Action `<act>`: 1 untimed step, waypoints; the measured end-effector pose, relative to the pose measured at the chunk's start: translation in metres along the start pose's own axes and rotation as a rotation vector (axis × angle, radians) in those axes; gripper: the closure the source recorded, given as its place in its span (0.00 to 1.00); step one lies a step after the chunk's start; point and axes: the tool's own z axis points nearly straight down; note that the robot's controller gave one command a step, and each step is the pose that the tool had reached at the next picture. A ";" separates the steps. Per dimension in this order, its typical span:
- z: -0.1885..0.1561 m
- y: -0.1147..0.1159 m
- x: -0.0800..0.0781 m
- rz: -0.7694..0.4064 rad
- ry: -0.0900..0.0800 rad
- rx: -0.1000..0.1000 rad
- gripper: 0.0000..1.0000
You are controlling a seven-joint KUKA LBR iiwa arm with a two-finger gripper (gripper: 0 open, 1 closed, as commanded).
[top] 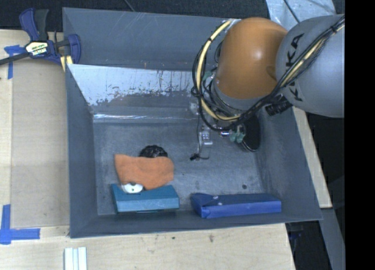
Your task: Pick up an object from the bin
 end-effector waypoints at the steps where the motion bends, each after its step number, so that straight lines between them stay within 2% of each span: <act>1: -0.005 0.000 -0.001 0.001 -0.008 -0.001 0.00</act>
Offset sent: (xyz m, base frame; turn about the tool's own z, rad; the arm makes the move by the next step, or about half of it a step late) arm -0.0354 0.0613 -0.0785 -0.0325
